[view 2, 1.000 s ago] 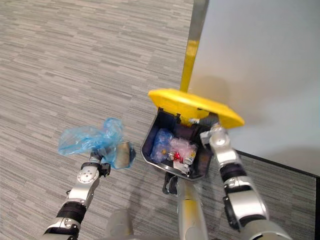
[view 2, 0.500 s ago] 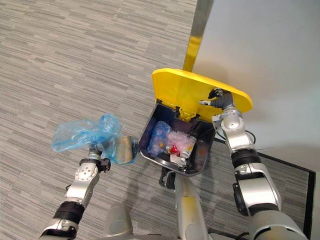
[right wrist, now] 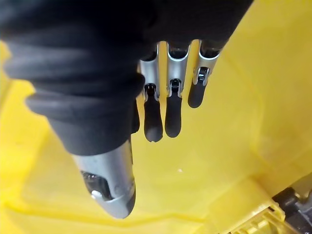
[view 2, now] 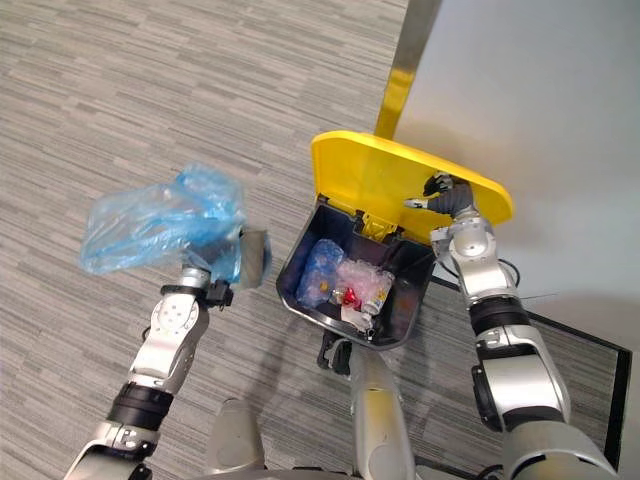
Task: Gather rubbish on tea table into small bin, then transfer packed bag to large trash can.
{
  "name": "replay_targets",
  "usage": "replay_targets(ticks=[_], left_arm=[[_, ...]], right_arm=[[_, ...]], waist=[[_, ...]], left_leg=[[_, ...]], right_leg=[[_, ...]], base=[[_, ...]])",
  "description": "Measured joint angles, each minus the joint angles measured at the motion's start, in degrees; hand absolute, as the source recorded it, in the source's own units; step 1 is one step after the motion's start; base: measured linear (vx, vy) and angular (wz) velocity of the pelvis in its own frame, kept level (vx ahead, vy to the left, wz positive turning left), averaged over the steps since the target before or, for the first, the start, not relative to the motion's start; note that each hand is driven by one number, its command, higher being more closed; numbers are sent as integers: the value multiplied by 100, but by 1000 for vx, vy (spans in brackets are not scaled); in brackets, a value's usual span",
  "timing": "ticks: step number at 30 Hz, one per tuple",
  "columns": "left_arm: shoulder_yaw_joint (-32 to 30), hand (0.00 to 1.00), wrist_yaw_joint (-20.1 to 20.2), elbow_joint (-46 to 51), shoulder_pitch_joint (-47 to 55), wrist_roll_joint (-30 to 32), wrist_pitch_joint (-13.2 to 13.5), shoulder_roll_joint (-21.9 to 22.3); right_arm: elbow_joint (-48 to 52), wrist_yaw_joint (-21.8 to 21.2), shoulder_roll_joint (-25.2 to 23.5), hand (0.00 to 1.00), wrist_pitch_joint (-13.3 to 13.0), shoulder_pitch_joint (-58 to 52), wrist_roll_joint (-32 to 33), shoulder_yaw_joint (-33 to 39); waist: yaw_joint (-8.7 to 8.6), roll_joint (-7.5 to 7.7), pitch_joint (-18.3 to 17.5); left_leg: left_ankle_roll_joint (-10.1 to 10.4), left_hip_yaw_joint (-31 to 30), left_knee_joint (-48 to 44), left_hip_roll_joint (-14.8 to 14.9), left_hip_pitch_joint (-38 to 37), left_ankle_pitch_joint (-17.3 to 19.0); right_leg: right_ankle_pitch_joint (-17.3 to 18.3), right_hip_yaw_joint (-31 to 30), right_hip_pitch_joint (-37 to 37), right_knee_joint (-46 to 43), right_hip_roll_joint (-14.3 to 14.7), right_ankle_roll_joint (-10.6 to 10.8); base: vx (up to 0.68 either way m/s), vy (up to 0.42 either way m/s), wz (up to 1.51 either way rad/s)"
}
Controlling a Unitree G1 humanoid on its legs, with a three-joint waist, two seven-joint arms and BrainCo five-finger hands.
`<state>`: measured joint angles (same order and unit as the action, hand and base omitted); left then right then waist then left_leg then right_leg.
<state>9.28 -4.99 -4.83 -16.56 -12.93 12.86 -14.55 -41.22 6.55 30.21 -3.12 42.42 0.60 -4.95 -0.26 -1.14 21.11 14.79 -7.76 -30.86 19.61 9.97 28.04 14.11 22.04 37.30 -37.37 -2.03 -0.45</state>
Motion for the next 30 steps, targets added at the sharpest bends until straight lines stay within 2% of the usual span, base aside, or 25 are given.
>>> replay_targets(ticks=[6,14,17,22,26,30], left_arm=[[479,100,106,461,-424,0,124,-37],[1120,100,121,481,-981,13,130,-20],[1350,100,119,390,-1227,35,124,-18],[1721,100,120,-517,-1701,377,37,50],[2127,100,120,-1576,-2285,540,-172,157],[2478,100,126,-2393,-2748,638,-259,338]], right_arm=[[-1,-72,19,0,-6,239,85,-55],[-3,-135,133,0,-2,410,97,-246],[-4,-139,177,0,8,644,96,-310],[-2,-137,214,0,30,947,98,-543],[154,-130,247,0,29,1299,100,-742],[294,-95,226,0,28,1467,107,-982]], waist=[[-165,-3,173],[-271,-20,190],[-347,-26,350],[-397,-22,451],[-461,5,749],[-489,48,794]], left_leg=[[-7,14,-97,37,48,36],[13,80,-211,65,115,32],[24,86,-317,46,151,36],[-14,272,-366,7,189,51],[23,293,-456,17,243,64],[13,392,-613,29,448,102]], right_leg=[[-32,-29,14,39,74,48],[-40,-64,100,13,129,59],[-39,-80,104,13,116,56],[-120,-227,217,-11,109,185],[-114,-232,248,-17,111,175],[-125,-255,475,-93,100,190]], base=[[-29,-7,-3],[4,0,-7],[-6,4,-2],[-23,19,-12],[-8,2,-3],[-15,0,-12]])
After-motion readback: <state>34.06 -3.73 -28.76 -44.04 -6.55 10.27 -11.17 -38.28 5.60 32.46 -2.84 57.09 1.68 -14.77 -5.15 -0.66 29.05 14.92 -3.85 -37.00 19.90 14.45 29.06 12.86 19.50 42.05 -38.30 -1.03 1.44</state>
